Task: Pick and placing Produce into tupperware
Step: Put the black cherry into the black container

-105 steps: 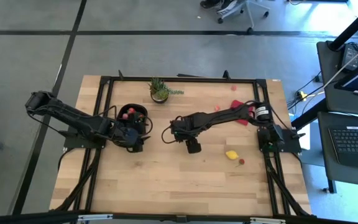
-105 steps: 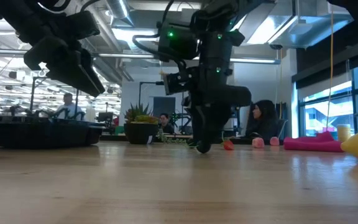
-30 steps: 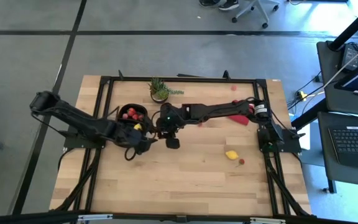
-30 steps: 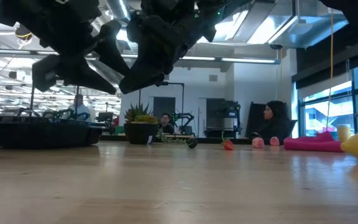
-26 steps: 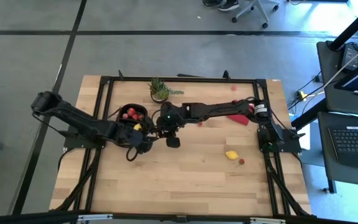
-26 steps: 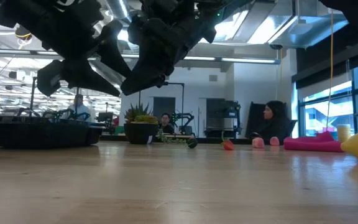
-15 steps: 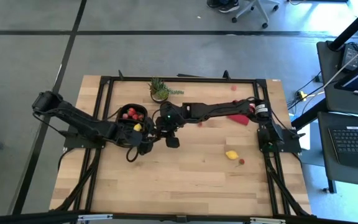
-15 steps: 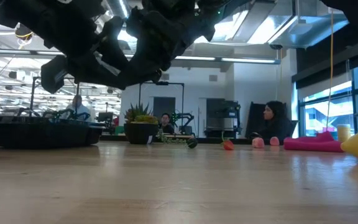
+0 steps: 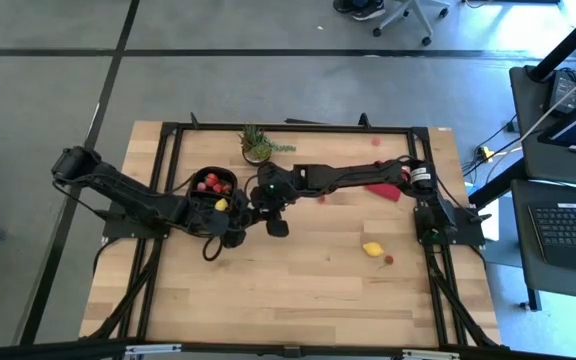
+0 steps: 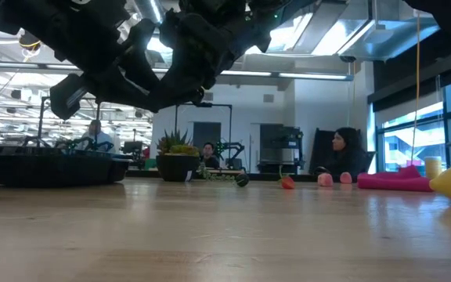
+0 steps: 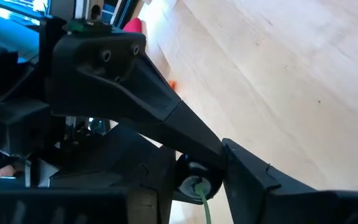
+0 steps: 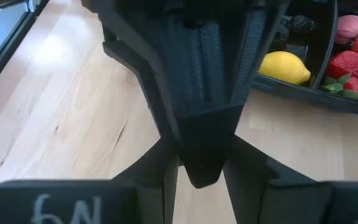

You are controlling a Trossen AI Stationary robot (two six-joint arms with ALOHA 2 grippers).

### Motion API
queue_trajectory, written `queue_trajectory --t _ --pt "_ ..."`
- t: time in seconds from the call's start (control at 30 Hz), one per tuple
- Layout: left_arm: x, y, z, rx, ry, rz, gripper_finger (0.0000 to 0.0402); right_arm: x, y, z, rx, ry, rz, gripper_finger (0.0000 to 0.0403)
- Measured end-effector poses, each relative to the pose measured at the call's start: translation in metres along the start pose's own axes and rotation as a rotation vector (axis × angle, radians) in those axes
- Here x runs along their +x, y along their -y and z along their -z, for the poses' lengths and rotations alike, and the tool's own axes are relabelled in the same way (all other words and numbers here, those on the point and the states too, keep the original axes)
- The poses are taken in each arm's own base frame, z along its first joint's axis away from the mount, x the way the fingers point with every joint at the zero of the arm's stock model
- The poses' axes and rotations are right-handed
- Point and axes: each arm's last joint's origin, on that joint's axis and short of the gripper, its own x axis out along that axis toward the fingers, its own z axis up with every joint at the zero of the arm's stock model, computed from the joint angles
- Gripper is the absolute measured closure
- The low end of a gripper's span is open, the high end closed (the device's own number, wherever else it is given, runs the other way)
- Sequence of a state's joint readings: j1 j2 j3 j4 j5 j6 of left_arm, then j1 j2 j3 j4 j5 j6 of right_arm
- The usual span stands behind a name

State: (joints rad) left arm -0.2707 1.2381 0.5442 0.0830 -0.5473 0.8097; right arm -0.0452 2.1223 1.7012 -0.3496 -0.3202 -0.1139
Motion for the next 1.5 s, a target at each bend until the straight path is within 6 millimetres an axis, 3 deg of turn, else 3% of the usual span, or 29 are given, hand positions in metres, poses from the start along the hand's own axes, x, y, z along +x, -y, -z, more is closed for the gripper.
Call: queue_trajectory --t 0.33,0.57,0.67,1.07,1.27,1.33,1.5 --pt "-0.0002 0.0003 0.0012 0.078 -0.023 0.001 0.0304 0.0006 0.0001 0.0001 0.000 0.001 -0.002 0.0298" --pt "-0.0028 0.0053 0.0013 0.261 -0.045 0.026 0.0253 0.0016 -0.0011 0.0011 0.011 -0.006 -0.021 0.0298" --pt "-0.0041 0.0062 -0.0014 0.239 -0.029 0.016 0.0250 0.0018 -0.0020 0.0011 0.011 -0.006 -0.029 0.0298" --pt "-0.0048 0.0053 -0.0030 0.229 -0.039 -0.017 0.0307 0.0019 -0.0042 -0.0013 0.017 0.007 -0.045 0.0298" --pt "-0.0048 0.0051 -0.0031 0.227 -0.039 -0.020 0.0305 0.0018 -0.0044 -0.0016 0.020 0.009 -0.045 0.0298" --pt "-0.0048 0.0051 -0.0030 0.223 -0.039 -0.021 0.0305 0.0018 -0.0044 -0.0018 0.023 0.010 -0.045 0.0284" --pt "-0.0064 0.0057 -0.0058 0.213 -0.030 -0.036 0.0308 0.0017 -0.0061 -0.0027 0.022 0.011 -0.054 0.0205"
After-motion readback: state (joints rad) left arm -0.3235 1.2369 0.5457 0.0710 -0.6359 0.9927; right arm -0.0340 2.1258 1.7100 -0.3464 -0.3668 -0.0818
